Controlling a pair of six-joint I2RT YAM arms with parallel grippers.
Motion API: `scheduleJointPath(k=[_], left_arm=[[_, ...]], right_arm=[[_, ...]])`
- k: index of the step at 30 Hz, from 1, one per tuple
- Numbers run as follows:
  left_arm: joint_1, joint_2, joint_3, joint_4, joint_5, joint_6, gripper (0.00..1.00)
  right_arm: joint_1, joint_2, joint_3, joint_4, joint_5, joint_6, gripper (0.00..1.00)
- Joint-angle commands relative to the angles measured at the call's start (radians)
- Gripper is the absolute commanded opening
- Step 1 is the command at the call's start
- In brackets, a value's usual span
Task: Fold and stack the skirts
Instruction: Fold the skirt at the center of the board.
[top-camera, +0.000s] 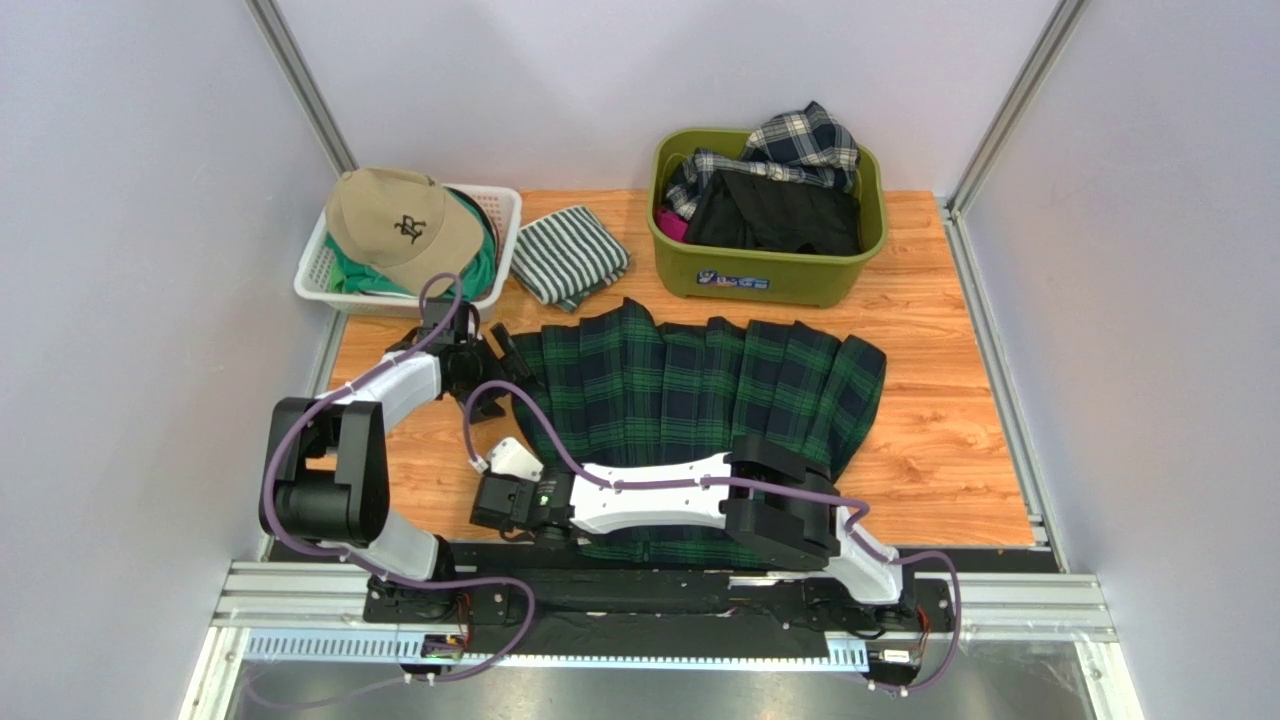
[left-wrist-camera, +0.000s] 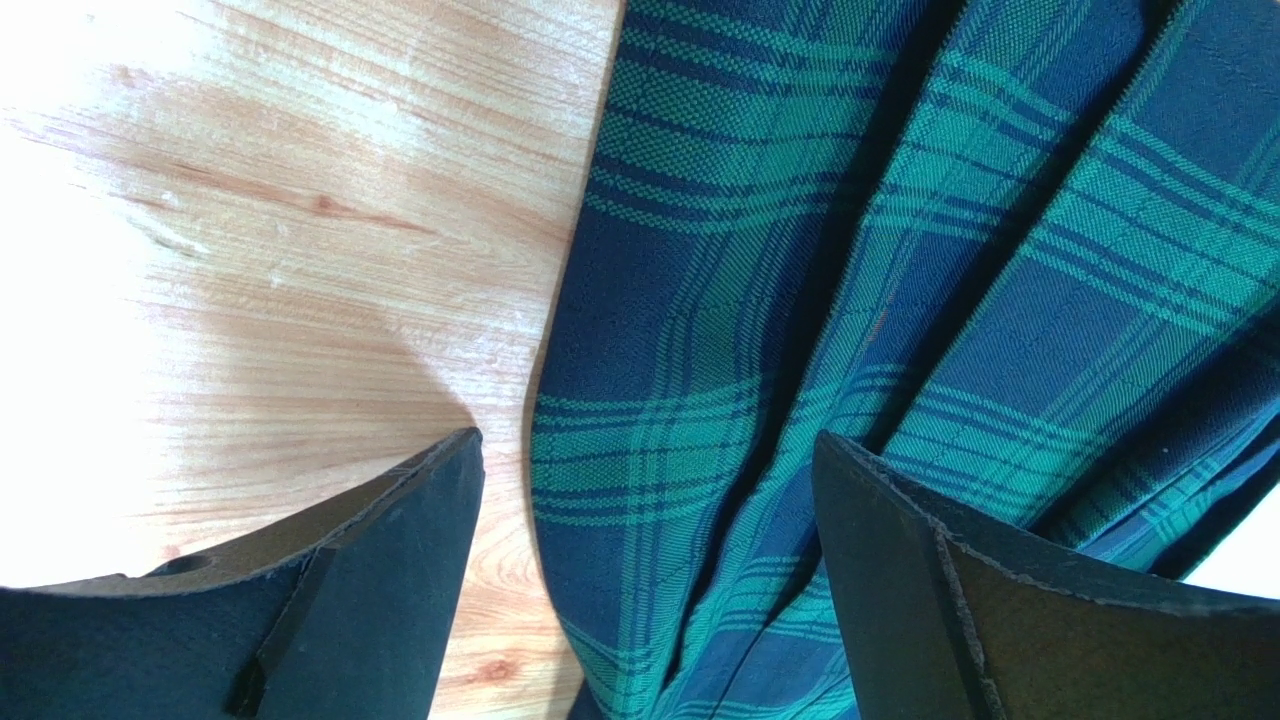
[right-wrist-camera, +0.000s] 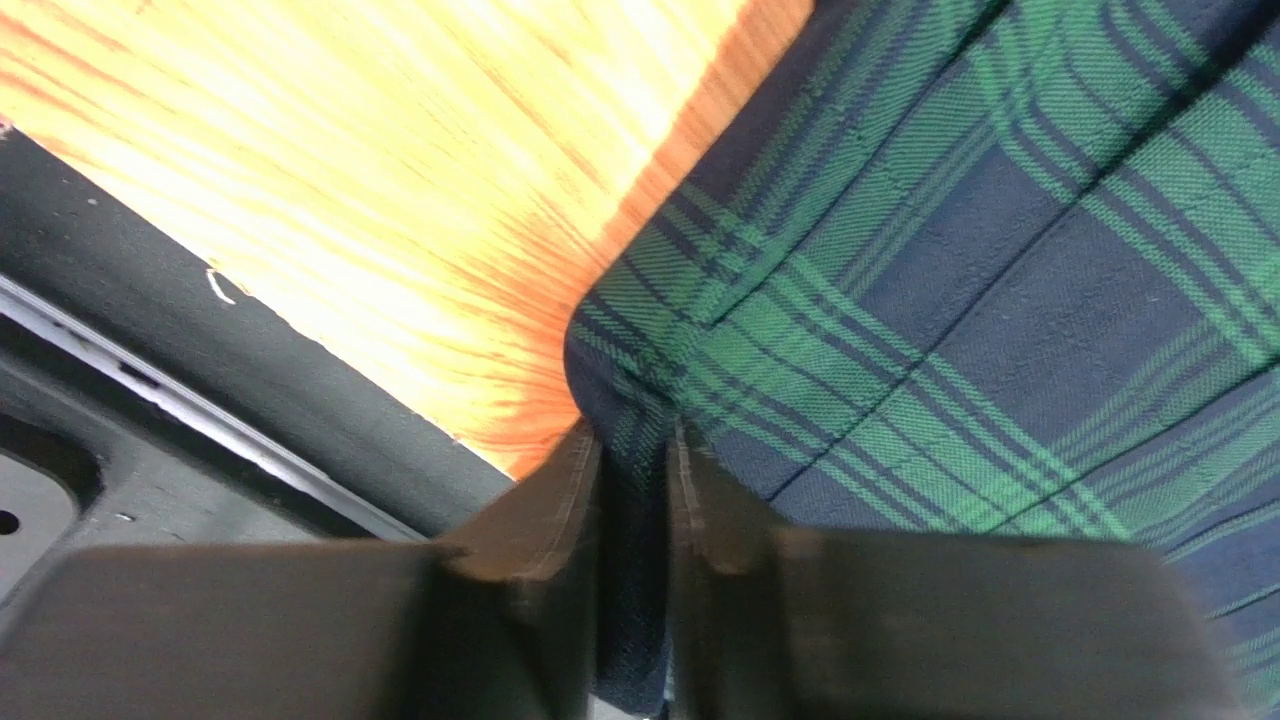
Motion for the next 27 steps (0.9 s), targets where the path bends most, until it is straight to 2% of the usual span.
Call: scheduleJointPath(k=[1,2,9,15,19,21,24,25,27], left_arm=[[0.006,0.016,0.034,0.023,0.01,0.017,0.88],[0.006,0.022,0.034,0.024,0.013,0.019,0.87],[-0.003,0.044,0.05,0.046,0.023,0.019,0.87],[-0.022,0.096,0.105,0.029,0.007,0.026,0.73],[-0.022,0.11,0.119,0.021,0.001,0.029,0.54],[-0.022,0.119,0.135,0.017,-0.005,0.032,0.49],[-0.022,0.136,0.16,0.0,-0.008,0.042,0.25],[-0.022,0.141,0.166,-0.006,-0.011,0.046,0.01],[-0.022,0.133,0.189,-0.049,-0.068,0.051,0.0]], right_arm=[[0.005,-0.093,-0.057,0.048,0.011,-0.001,0.04],[0.004,-0.113,-0.068,0.062,0.011,-0.006,0.0],[-0.006,-0.355,-0.158,0.139,0.015,-0.095,0.0],[-0.007,-0.398,-0.177,0.135,-0.028,-0.107,0.0],[-0.006,-0.413,-0.183,0.128,-0.017,-0.104,0.0],[-0.007,-0.421,-0.197,0.131,-0.031,-0.112,0.0],[-0.006,-0.443,-0.221,0.149,-0.064,-0.121,0.0],[-0.007,-0.444,-0.237,0.152,-0.077,-0.125,0.0],[-0.007,-0.45,-0.249,0.172,-0.115,-0.148,0.0]])
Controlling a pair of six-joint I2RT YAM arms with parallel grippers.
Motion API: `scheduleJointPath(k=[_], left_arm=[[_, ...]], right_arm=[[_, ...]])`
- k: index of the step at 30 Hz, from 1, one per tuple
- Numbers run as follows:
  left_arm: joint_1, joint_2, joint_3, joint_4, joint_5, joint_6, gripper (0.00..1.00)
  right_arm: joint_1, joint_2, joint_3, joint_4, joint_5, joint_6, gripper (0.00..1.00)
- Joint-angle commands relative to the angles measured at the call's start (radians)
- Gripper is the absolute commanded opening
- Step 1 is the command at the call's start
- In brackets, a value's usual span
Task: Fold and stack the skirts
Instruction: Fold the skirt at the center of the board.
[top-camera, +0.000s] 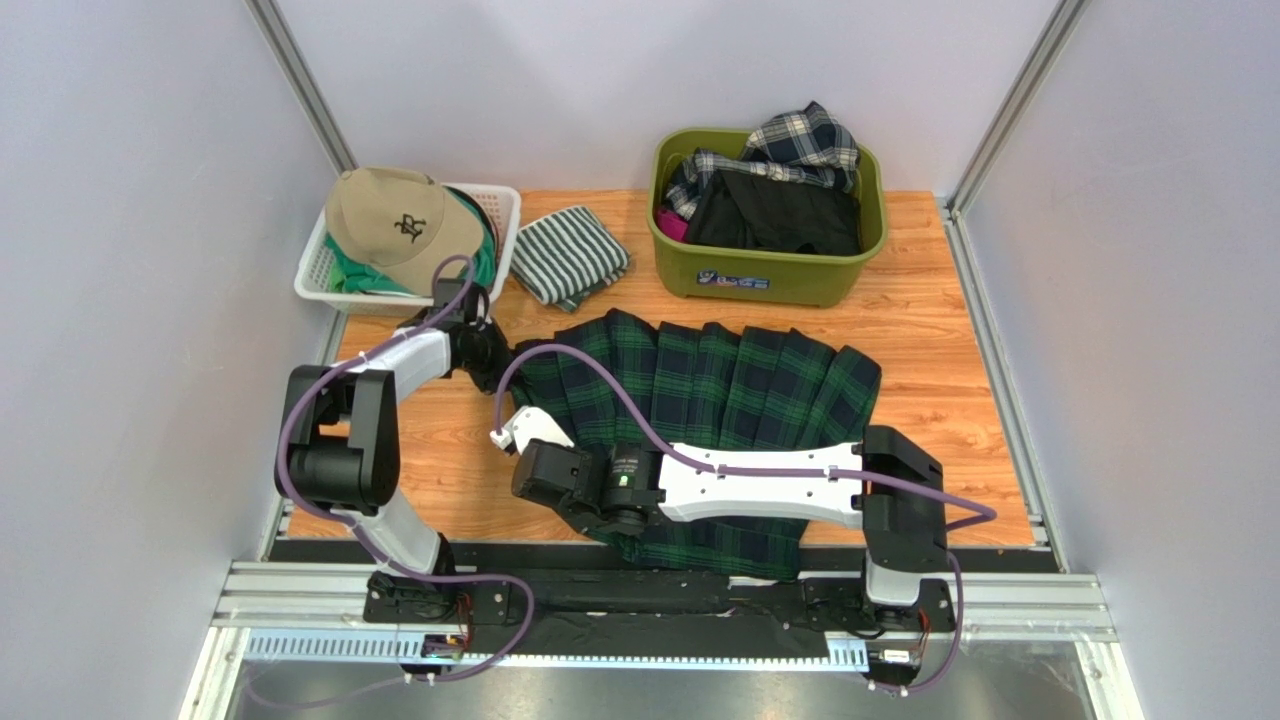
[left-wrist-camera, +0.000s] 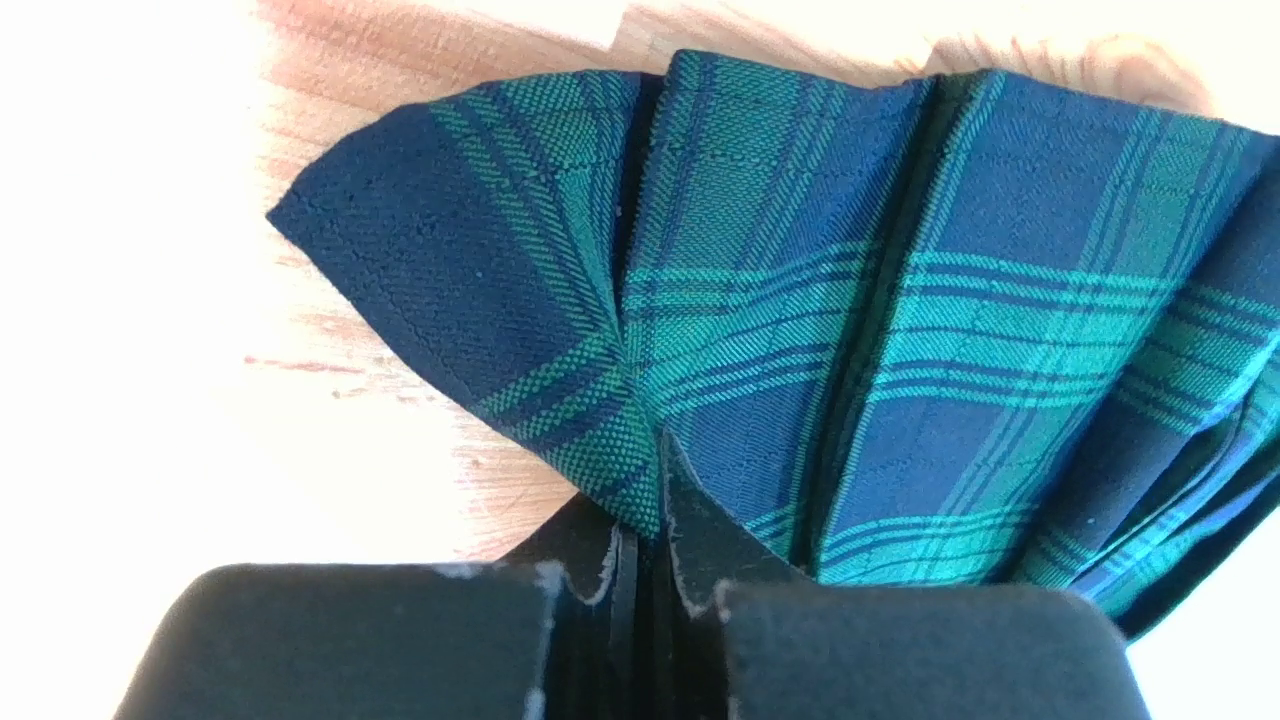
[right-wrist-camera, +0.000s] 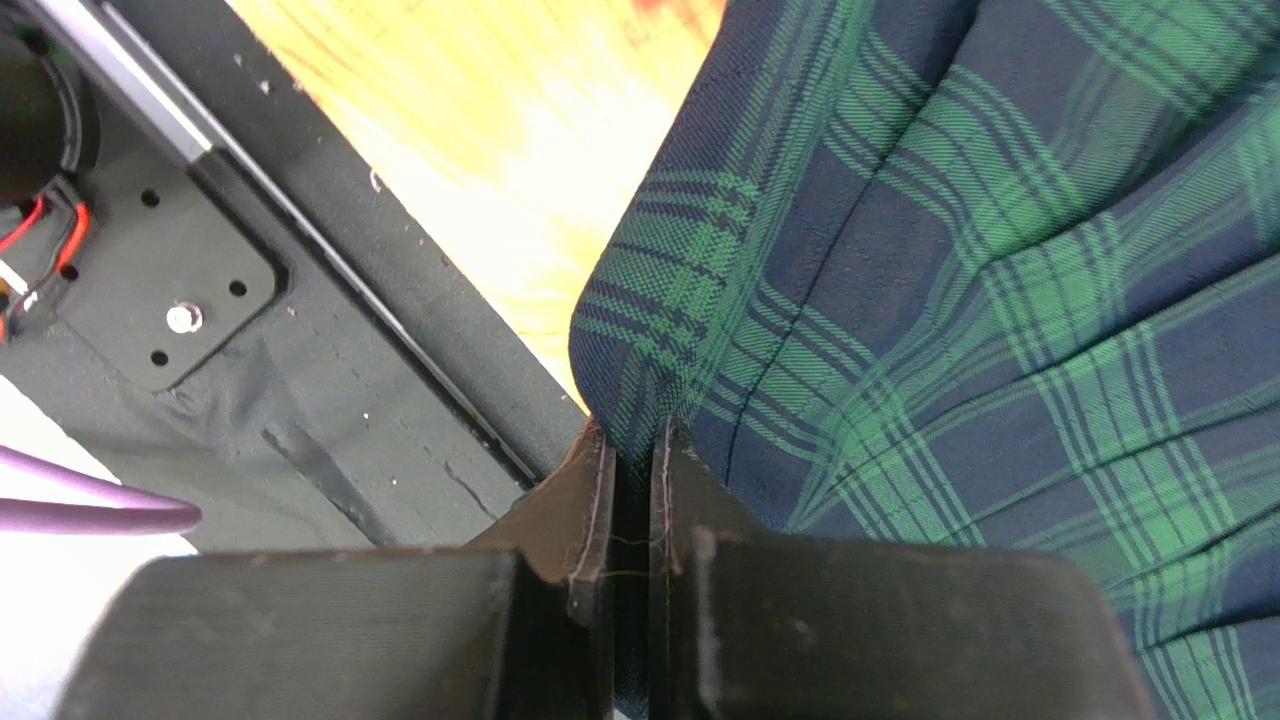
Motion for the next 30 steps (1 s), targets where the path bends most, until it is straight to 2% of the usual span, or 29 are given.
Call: scheduleJointPath(k=[1,8,13,18,22,25,30], left_arm=[[-0.004,-0.011,0.072,-0.054,-0.086,0.024,0.0],[0.051,-0.178,0.053,-0.139,-0.218,0.014,0.0],[0.139,-0.313,0.051,-0.233,-0.281,0.011,0.0],[0.162,-0.425,0.076,-0.27,-0.295,0.011,0.0],[0.162,-0.465,0.105,-0.262,-0.186,0.021,0.0],[0.113,-0.501,0.114,-0.224,-0.196,0.005,0.0],[-0.063,-0.458,0.22,-0.219,-0.25,-0.018,0.0]], right_arm=[[0.003,-0.059,-0.036,0.065,-0.089,-0.05,0.0],[0.01,-0.04,0.001,0.134,-0.251,-0.163,0.0],[0.01,-0.049,0.058,0.18,-0.444,-0.176,0.0],[0.011,-0.054,0.119,0.203,-0.53,-0.173,0.0],[0.01,-0.081,0.09,0.18,-0.468,-0.145,0.0],[0.01,-0.152,0.007,0.177,-0.377,-0.101,0.0],[0.008,-0.311,-0.147,0.153,-0.227,-0.017,0.0]])
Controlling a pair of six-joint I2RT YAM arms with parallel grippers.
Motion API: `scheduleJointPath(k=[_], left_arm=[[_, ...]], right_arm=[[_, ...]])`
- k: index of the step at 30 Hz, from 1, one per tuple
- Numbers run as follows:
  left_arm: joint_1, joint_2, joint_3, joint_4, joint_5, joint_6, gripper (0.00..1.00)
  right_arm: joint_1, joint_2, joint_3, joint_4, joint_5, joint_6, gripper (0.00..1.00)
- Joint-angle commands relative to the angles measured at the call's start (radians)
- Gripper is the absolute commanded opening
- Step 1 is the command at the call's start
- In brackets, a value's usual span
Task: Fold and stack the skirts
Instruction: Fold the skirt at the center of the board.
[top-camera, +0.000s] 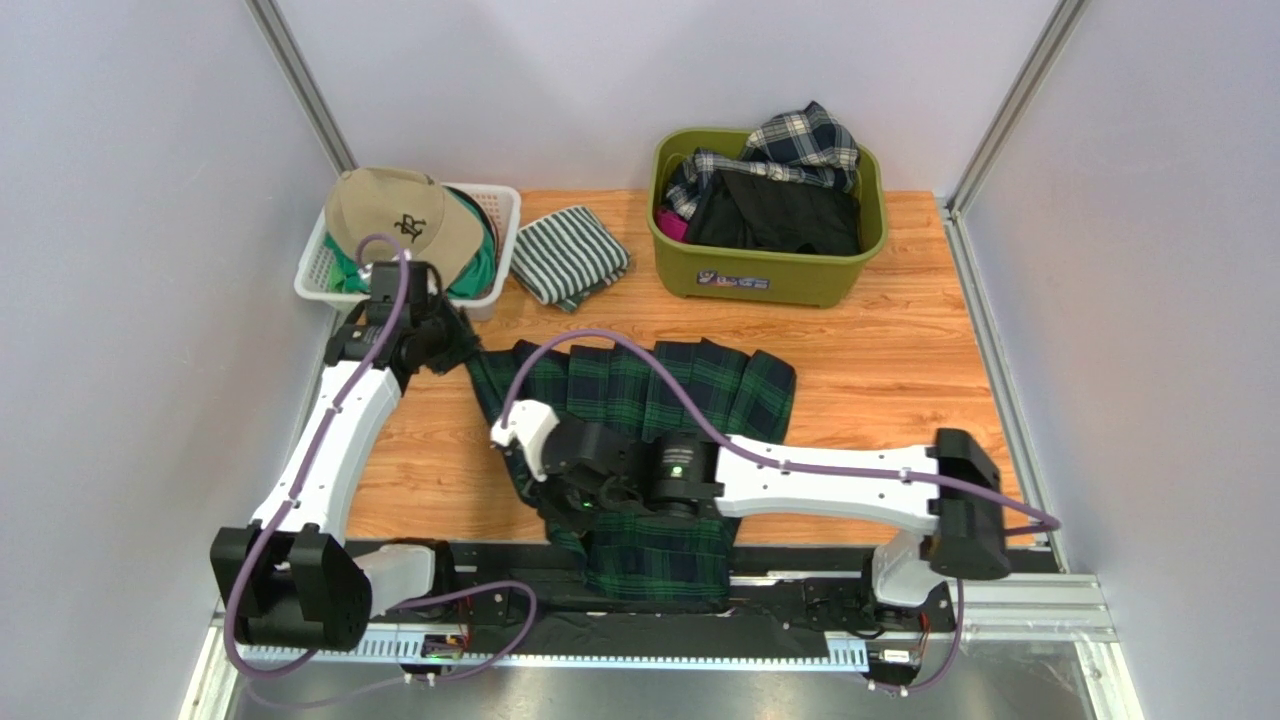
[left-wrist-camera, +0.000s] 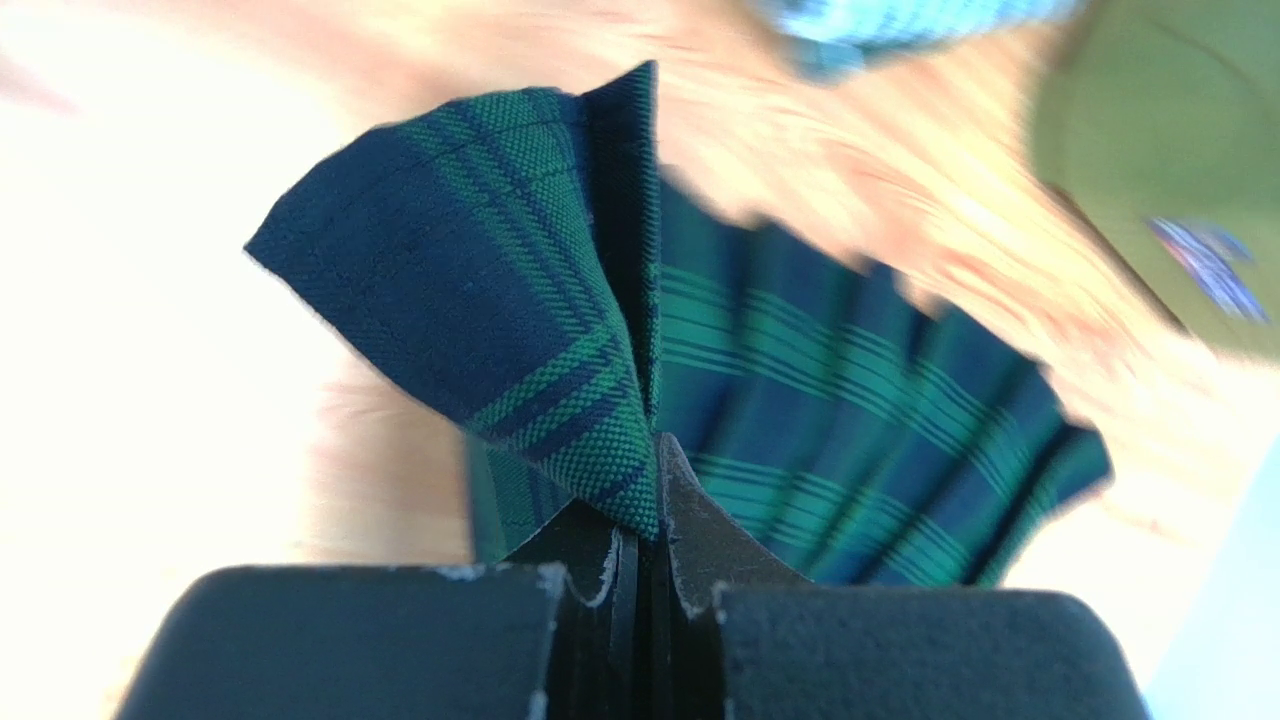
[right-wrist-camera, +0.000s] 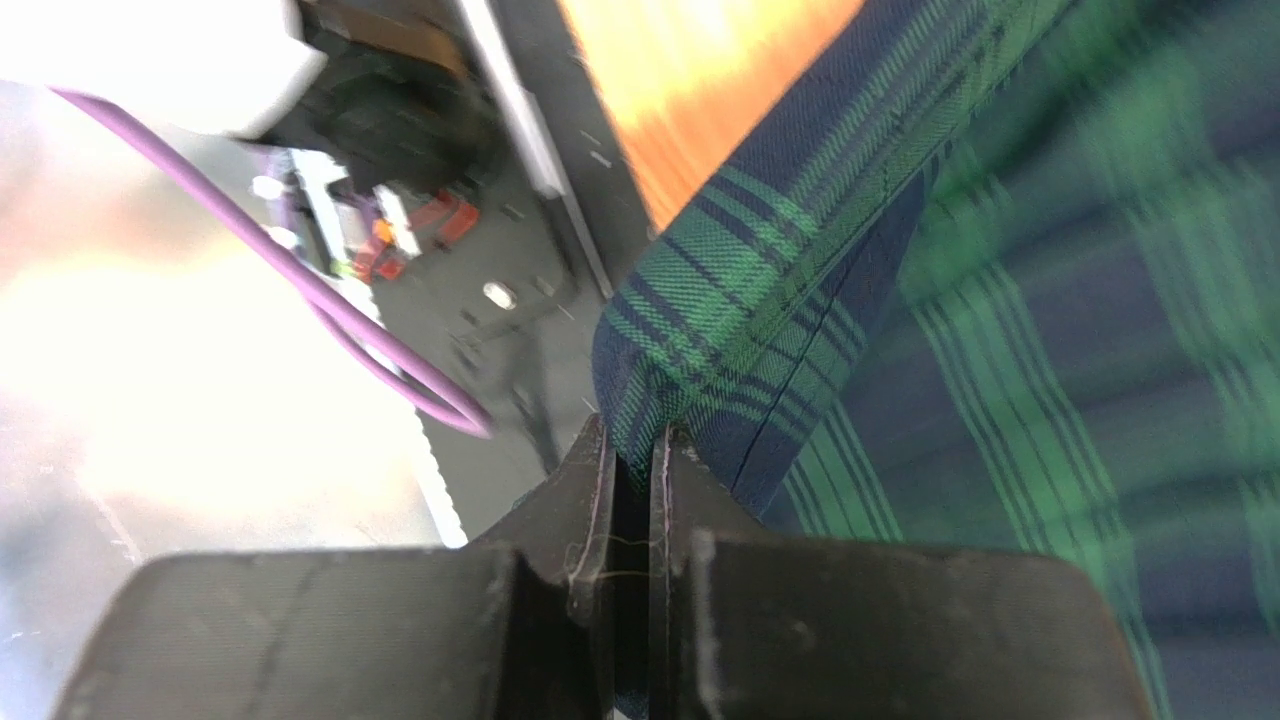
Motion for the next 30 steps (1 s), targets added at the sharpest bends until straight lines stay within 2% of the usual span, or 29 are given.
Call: scheduleJointPath(k=[1,5,14,22,30], left_arm=[[-0.124,0.027,0.148,0.11,-0.045,-0.019,0.0],[-0.282,0.109,0.239,0.133,-0.079,-0.028,0.0],[-0.543,0.35,0.471,0.158,-0.106,-0.013,0.0],[-0.695,0.536,0.656,0.155,-0.083,0.01,0.0],[-0.77,0.694,0.738,0.122,-0.079,0.058,0.0]], right_arm=[[0.015,-0.172,-0.135,-0.046,0.102,0.11,0.0],[0.016,-0.279,-0.236,-0.086,0.203,0.193,0.0],[0.016,-0.498,-0.428,-0.159,0.299,0.429,0.0],[0.026,-0.751,-0.635,-0.195,0.277,0.601,0.0],[0.015,-0.785,-0.761,-0.123,0.187,0.65,0.0]])
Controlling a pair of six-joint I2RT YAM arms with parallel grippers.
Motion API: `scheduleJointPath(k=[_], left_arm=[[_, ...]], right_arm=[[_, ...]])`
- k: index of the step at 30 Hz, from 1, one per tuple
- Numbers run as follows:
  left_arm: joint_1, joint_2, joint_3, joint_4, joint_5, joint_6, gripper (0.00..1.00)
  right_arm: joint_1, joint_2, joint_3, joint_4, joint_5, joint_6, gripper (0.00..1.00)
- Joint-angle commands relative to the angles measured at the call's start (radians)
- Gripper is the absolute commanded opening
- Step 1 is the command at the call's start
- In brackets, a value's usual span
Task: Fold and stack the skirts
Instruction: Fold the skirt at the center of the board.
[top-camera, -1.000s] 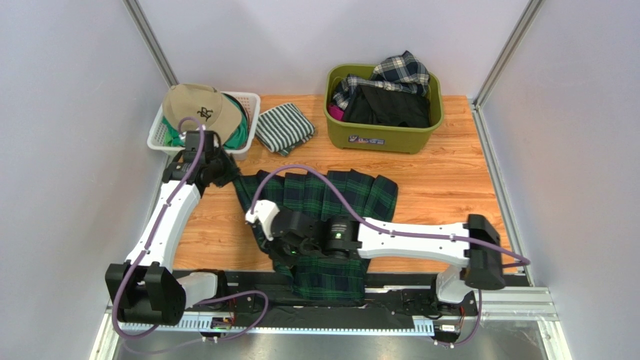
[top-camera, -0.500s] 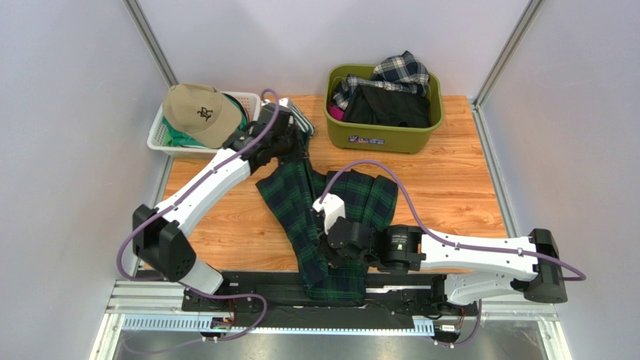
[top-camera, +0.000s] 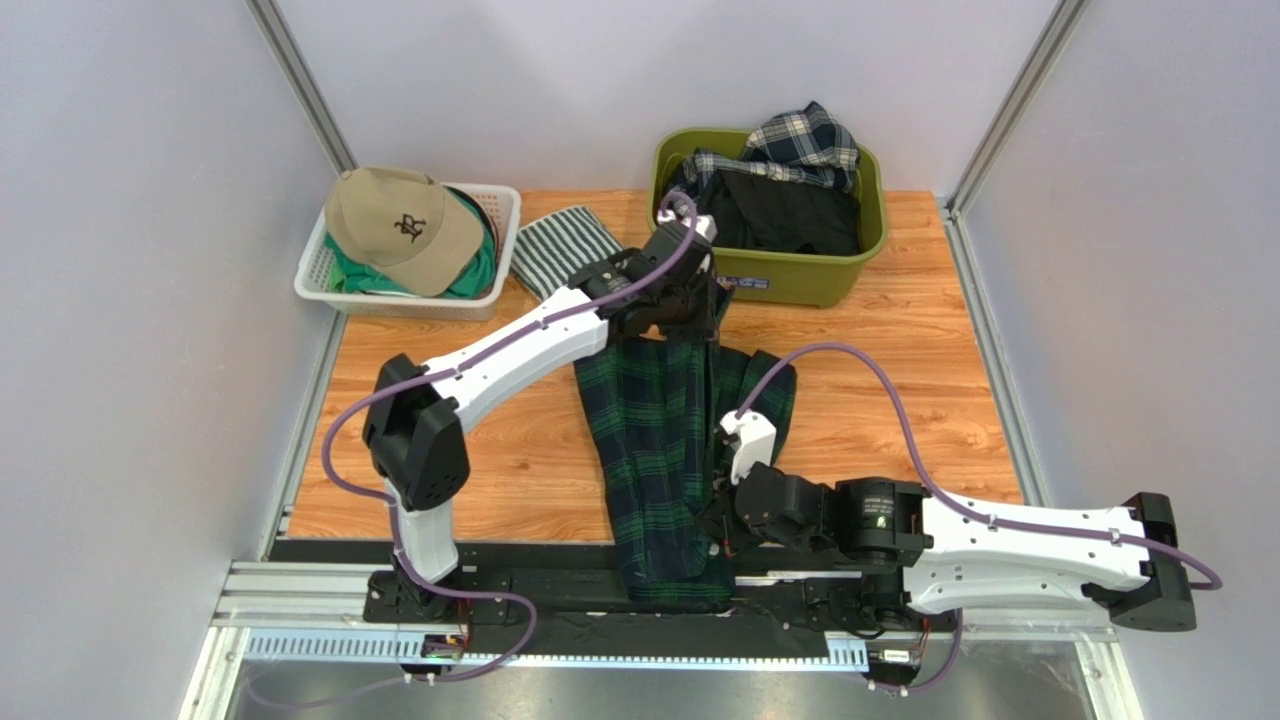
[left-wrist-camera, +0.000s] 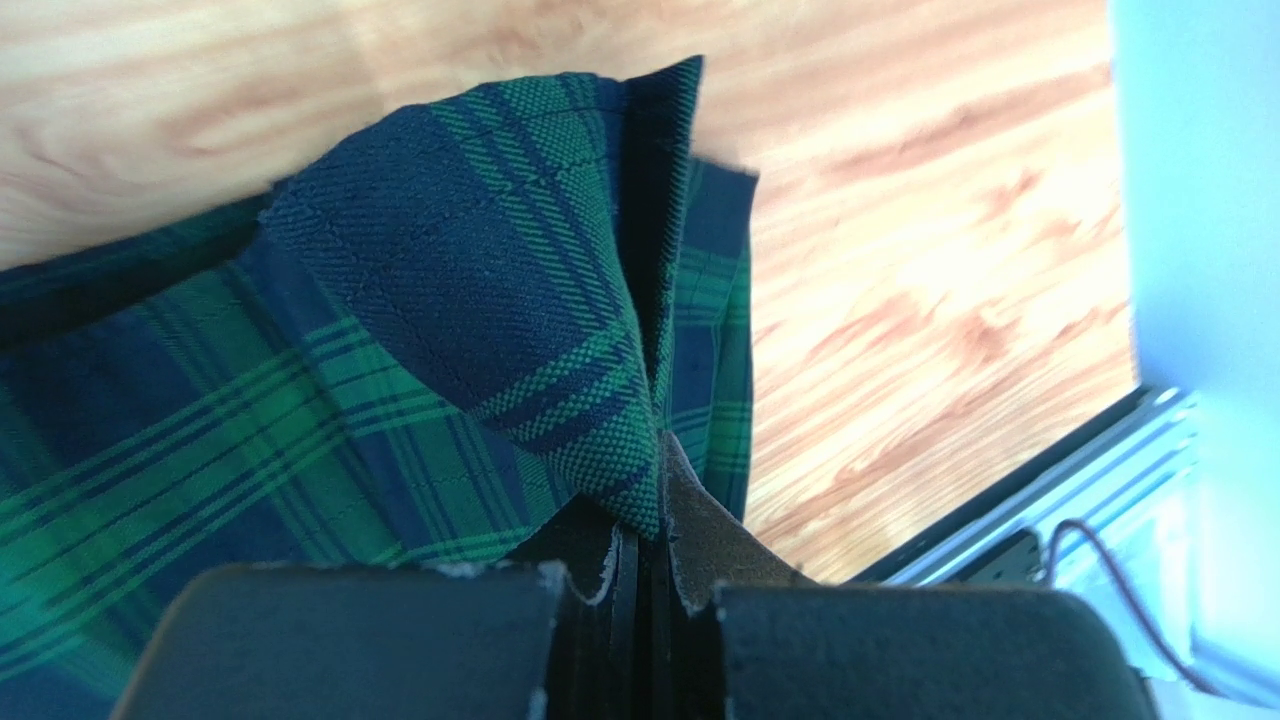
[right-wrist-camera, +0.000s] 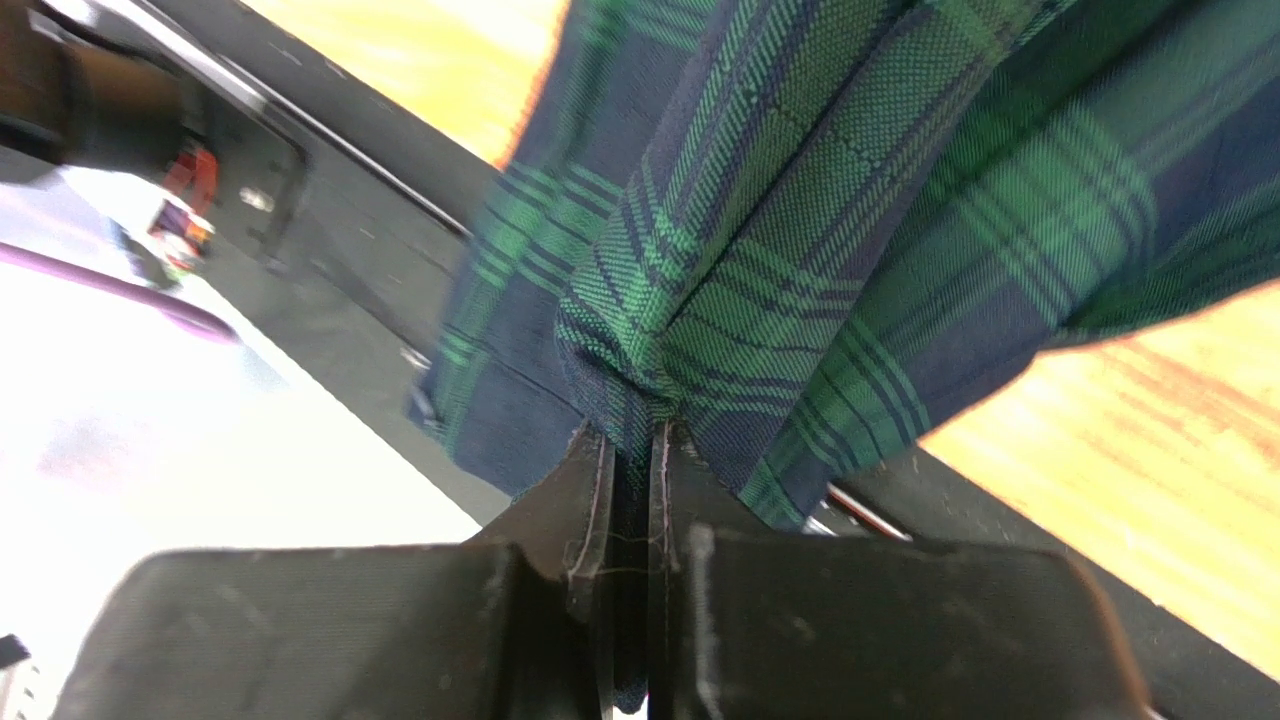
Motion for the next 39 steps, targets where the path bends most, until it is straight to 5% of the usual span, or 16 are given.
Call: scheduleJointPath(k=[1,14,18,20,21,24,29,32,33,39], left_arm=[[-0.001,0.05,0.066,0.044,-0.016,0.043,0.0],[-0.047,0.242,0.138,0.0,0.031,0.109,0.0],[-0.059,0.262,0.136,-0.003,0.042,0.109,0.0],[-0.059,0.266,0.139,-0.009,0.036,0.113,0.09],[-0.059,0.266,0.15,-0.013,0.037,0.121,0.23],[-0.059,0.262,0.176,-0.023,0.059,0.139,0.4],[-0.061,0.217,0.222,-0.052,0.077,0.173,0.56],[-0.062,0.173,0.239,-0.072,0.057,0.195,0.63],[-0.061,0.162,0.239,-0.077,0.047,0.201,0.77],[-0.059,0.035,0.175,-0.109,-0.035,0.21,0.82]], right_arm=[[0.006,0.017,-0.07,0.044,-0.134,0.077,0.0],[-0.054,0.074,-0.202,0.058,-0.19,0.221,0.01],[-0.054,0.068,-0.194,0.032,-0.19,0.217,0.14],[-0.054,0.069,-0.176,-0.003,-0.189,0.211,0.27],[-0.054,0.069,-0.168,-0.031,-0.19,0.209,0.33],[-0.054,0.068,-0.108,-0.138,-0.172,0.192,0.42],[-0.055,0.026,0.059,-0.348,-0.039,0.186,0.66],[-0.055,0.002,0.129,-0.478,0.055,0.238,0.91],[-0.057,-0.001,0.146,-0.543,0.078,0.258,0.99],[-0.135,0.011,0.229,-0.629,0.207,0.289,0.99]])
